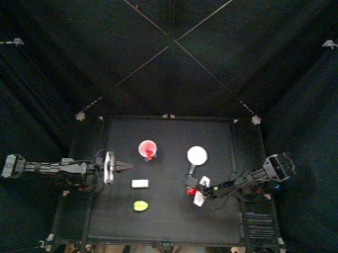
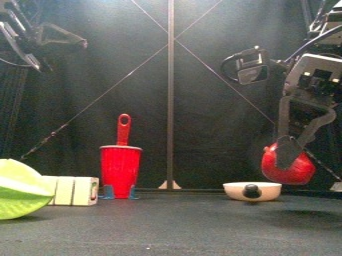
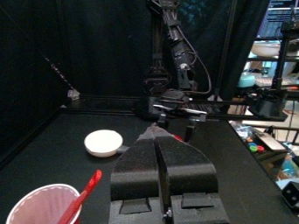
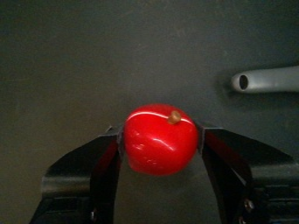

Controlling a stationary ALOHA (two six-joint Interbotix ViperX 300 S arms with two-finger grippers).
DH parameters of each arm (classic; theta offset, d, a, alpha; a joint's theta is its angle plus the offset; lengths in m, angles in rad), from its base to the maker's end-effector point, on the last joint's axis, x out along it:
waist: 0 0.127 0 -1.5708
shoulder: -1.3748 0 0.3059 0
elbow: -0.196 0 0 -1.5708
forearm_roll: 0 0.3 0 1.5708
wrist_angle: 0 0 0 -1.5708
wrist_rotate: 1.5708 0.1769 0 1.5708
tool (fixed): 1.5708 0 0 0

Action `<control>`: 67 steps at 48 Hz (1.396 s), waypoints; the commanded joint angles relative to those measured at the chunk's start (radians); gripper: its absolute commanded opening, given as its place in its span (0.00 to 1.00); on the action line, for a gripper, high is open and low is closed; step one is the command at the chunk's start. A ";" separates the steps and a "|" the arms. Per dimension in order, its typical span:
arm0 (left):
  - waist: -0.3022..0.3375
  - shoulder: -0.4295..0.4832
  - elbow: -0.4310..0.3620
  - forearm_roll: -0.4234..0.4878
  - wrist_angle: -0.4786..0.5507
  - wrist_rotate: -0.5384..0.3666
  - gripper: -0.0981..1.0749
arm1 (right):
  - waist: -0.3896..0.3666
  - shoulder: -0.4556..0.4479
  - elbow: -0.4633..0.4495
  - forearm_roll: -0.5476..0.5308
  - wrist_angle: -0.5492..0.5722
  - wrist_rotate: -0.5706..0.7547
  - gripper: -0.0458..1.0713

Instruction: Place apple in pan

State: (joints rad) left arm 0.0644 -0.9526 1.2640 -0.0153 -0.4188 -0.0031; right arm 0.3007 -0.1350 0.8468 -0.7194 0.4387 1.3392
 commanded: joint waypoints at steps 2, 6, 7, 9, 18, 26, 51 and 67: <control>0.002 0.006 -0.014 -0.003 -0.009 -0.002 0.06 | -0.005 -0.029 -0.011 -0.005 0.000 0.002 0.67; 0.002 0.006 -0.012 -0.006 -0.009 0.002 0.06 | -0.005 -0.034 -0.014 -0.006 0.000 -0.002 0.67; 0.002 0.005 -0.014 -0.006 -0.009 0.002 0.06 | -0.005 -0.035 -0.014 -0.006 0.000 -0.002 0.67; 0.002 0.006 -0.012 -0.009 -0.009 0.002 0.06 | -0.005 -0.041 -0.012 -0.011 0.005 -0.002 0.67; 0.002 0.006 -0.009 -0.009 -0.009 0.000 0.06 | -0.026 -0.083 -0.006 -0.043 0.034 -0.002 0.67; 0.002 0.006 -0.005 -0.018 -0.009 -0.002 0.06 | -0.071 -0.138 0.002 -0.078 0.072 -0.002 0.67; 0.002 0.006 0.000 -0.034 -0.009 0.000 0.06 | -0.437 -0.207 0.075 -0.133 0.083 0.011 0.68; 0.002 0.006 0.003 -0.034 -0.009 0.000 0.06 | -0.532 -0.163 0.087 -0.141 0.028 0.009 0.68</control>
State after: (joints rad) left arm 0.0644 -0.9526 1.2809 -0.0491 -0.4188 -0.0031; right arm -0.2117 -0.2945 0.9419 -0.8560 0.4755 1.3468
